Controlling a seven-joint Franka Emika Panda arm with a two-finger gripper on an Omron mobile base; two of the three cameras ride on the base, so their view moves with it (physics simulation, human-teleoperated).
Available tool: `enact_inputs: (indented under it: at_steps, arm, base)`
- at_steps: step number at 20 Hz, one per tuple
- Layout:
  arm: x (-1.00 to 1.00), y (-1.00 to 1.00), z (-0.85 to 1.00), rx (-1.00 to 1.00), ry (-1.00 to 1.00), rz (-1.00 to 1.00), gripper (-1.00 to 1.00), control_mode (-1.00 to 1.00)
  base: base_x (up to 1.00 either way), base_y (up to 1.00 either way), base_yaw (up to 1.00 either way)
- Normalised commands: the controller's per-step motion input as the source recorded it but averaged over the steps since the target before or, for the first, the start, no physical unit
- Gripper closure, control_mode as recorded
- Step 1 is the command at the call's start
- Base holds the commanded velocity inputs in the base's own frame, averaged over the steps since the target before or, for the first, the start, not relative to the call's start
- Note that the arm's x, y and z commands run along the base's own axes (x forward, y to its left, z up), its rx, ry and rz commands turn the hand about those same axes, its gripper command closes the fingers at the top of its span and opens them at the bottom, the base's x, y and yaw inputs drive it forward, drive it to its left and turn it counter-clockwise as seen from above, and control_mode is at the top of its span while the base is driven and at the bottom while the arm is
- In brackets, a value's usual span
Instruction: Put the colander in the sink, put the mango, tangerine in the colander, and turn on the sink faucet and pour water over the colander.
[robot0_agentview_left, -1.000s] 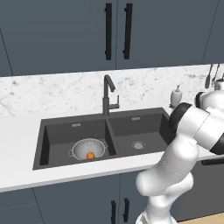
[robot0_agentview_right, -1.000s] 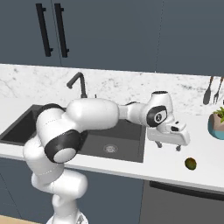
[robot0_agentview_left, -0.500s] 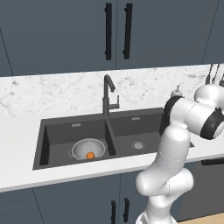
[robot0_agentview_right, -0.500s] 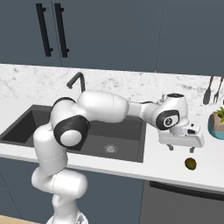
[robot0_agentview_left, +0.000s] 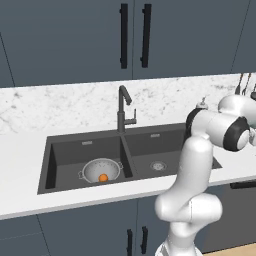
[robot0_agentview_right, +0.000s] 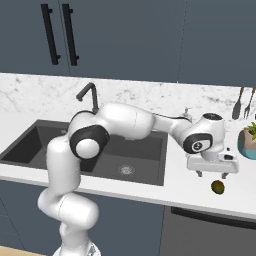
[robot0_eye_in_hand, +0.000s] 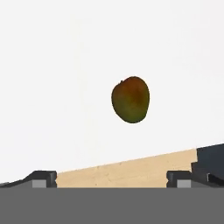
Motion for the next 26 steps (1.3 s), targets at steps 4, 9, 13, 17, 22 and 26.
enact_inputs:
  at_steps: [4, 9, 13, 17, 22, 26]
  arm:
    - [0.03, -0.04, -0.25, 0.02, -0.01, 0.1, -1.0, -1.0]
    - [0.03, -0.13, -0.31, 0.0, 0.0, 0.06, -1.0, -1.0]
    - [0.01, -0.09, -0.29, 0.0, 0.0, 0.06, -1.0, -1.0]
    - [0.03, -0.03, -0.26, 0.0, 0.0, 0.05, -1.0, -1.0]
    - [0.11, 0.0, -0.19, 0.01, 0.0, 0.03, -1.0, -1.0]
    - [0.25, 0.0, -0.17, 0.0, 0.0, 0.01, -1.0, -1.0]
  base:
    - [0.0, 0.0, 0.0]
    - [0.0, 0.0, 0.0]
    - [0.0, 0.0, 0.0]
    - [0.0, 0.0, 0.0]
    - [0.0, 0.0, 0.0]
    - [0.0, 0.0, 0.0]
